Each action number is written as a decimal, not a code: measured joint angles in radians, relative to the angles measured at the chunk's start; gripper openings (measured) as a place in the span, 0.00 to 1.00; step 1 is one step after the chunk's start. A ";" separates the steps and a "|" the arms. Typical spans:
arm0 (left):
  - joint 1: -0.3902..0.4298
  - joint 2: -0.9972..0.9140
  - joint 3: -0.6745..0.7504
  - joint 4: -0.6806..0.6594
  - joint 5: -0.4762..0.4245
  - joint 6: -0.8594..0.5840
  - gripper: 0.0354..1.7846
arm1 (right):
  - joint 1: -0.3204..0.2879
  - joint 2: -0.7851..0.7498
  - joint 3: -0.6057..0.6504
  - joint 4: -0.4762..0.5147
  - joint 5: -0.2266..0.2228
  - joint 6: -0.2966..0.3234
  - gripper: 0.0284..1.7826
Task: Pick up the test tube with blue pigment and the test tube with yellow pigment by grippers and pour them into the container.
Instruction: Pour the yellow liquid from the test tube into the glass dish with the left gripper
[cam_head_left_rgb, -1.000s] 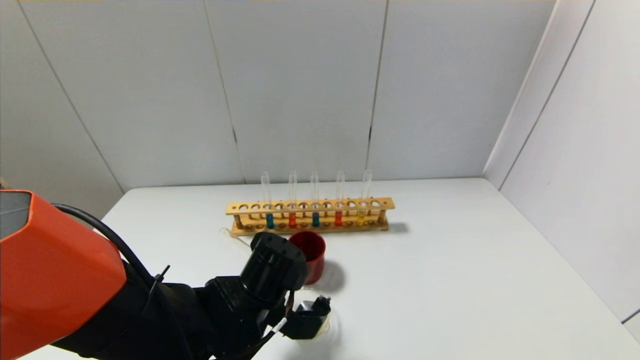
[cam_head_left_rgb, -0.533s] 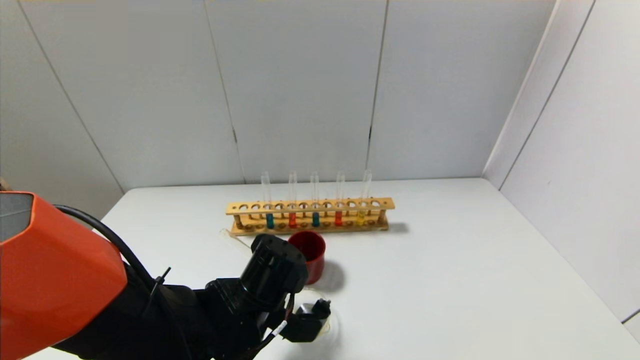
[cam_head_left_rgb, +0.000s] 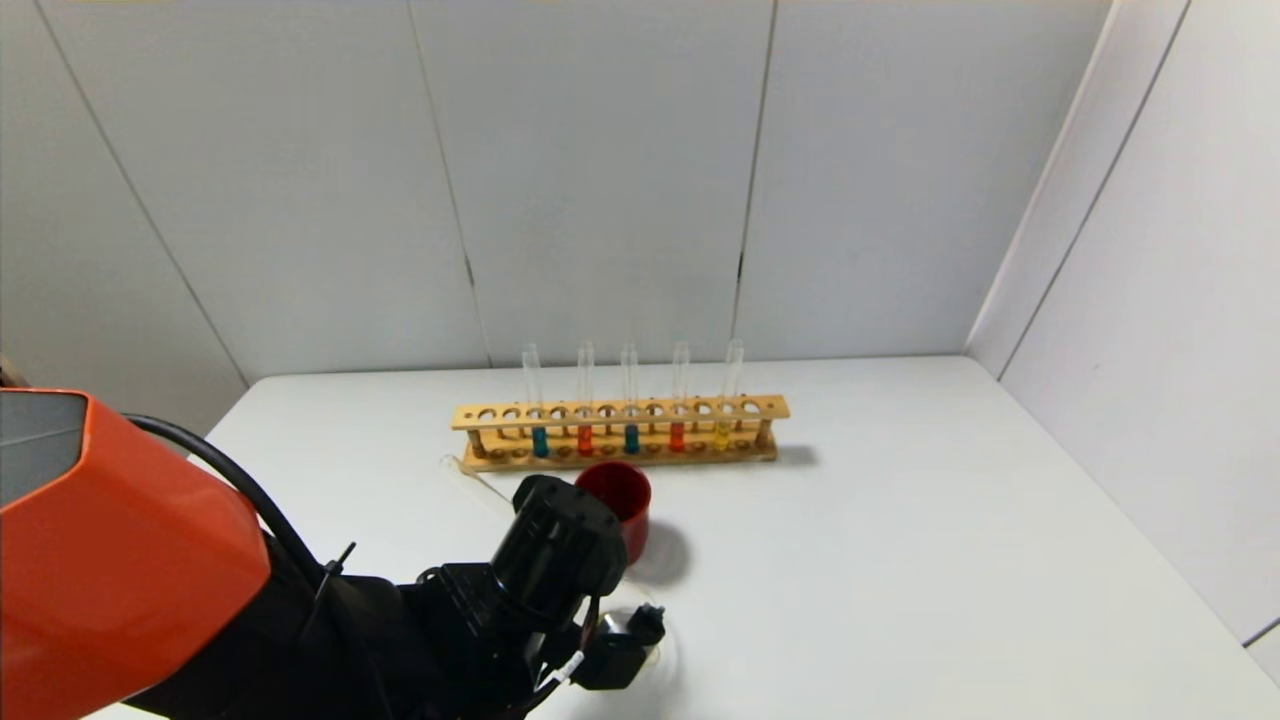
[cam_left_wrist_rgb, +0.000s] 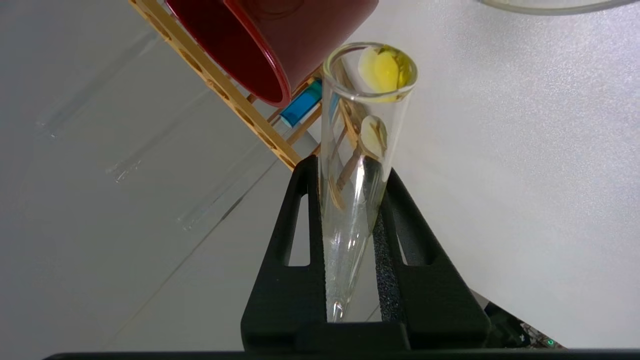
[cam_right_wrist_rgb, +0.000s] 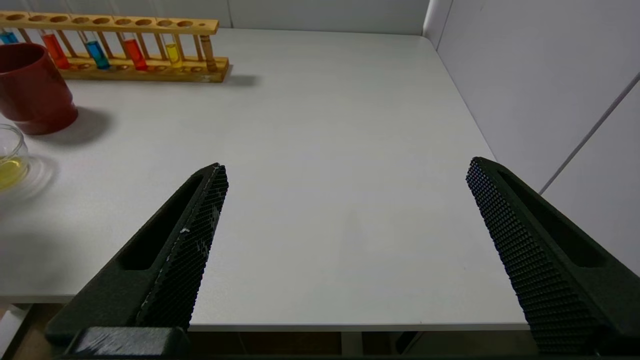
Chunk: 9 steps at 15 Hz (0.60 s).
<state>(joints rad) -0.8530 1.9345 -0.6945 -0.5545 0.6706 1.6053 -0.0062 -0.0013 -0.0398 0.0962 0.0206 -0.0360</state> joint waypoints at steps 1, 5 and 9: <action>-0.001 0.000 0.001 0.000 0.000 0.000 0.17 | 0.000 0.000 0.000 0.000 0.000 0.000 0.98; -0.004 0.000 0.007 0.000 0.004 0.002 0.17 | 0.000 0.000 0.000 0.000 0.000 0.000 0.98; -0.014 -0.004 0.017 0.000 0.018 0.007 0.17 | 0.000 0.000 0.000 0.000 0.000 0.000 0.98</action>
<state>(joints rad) -0.8672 1.9304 -0.6772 -0.5547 0.6889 1.6126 -0.0062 -0.0013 -0.0398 0.0962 0.0211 -0.0364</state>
